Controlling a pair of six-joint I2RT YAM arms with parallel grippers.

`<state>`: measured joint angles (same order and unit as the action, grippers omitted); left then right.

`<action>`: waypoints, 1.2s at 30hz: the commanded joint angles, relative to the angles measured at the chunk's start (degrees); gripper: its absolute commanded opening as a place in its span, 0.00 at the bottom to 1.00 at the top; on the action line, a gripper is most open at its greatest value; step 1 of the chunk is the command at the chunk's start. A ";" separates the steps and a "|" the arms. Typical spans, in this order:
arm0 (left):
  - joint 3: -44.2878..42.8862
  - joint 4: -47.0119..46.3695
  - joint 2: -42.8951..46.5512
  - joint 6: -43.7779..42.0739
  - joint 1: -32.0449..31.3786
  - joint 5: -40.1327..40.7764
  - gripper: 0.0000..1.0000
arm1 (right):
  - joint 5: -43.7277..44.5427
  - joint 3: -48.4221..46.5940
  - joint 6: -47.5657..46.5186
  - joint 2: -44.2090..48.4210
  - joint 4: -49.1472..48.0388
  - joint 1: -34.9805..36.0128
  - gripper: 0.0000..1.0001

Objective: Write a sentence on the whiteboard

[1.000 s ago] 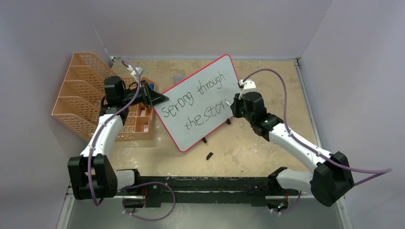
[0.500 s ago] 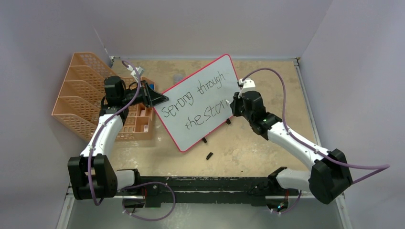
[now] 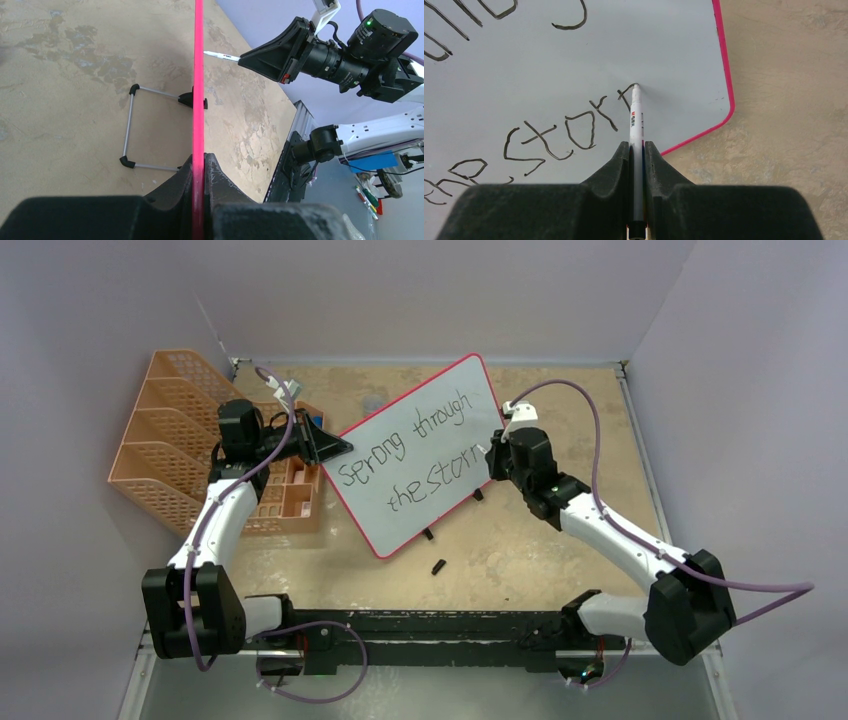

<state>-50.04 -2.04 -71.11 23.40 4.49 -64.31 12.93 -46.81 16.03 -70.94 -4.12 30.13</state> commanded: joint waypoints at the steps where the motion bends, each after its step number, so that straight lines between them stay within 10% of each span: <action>1: -1.79 -2.26 0.98 -2.00 0.61 -0.74 0.00 | 0.58 -0.93 0.64 -0.07 0.08 -0.28 0.00; 36: -1.82 -2.18 0.97 -1.86 0.61 -0.13 0.00 | 0.07 -0.13 0.50 5.27 1.43 -0.40 0.00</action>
<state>-50.04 -2.04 -71.11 23.40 4.49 -64.31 12.84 -46.24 17.04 -68.97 0.32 29.93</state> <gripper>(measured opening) 0.020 0.136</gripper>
